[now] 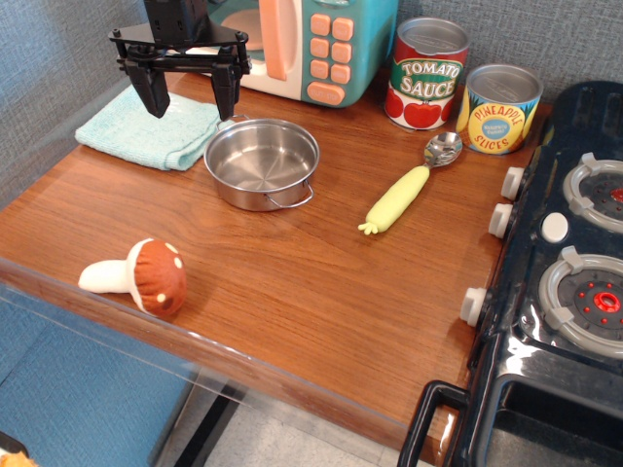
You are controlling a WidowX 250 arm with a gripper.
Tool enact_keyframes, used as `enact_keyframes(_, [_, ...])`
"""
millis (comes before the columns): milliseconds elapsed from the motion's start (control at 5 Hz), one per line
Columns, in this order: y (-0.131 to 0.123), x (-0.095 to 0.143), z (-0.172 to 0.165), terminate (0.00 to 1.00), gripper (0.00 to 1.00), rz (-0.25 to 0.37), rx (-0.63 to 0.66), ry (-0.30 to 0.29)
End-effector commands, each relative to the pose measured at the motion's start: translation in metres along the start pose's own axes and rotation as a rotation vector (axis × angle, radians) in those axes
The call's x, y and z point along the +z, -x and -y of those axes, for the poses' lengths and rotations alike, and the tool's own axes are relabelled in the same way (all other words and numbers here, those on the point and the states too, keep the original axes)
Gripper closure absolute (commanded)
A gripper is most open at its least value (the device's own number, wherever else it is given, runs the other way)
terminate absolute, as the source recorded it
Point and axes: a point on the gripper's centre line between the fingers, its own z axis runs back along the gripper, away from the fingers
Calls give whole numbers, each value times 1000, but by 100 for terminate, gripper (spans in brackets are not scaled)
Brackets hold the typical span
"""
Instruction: Place the spoon on the cloth.
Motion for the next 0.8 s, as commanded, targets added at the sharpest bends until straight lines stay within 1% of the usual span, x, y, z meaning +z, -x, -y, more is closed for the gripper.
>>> enact_keyframes(0, [0,0,0,0,0,0,0,0])
enact_keyframes(200, [2,0,38,0,0,14,-99,15])
enact_keyframes(400, [7,6,85,0,0,36,-206,62])
enact_keyframes(600, [20,7,134,0,0,52,-339,79])
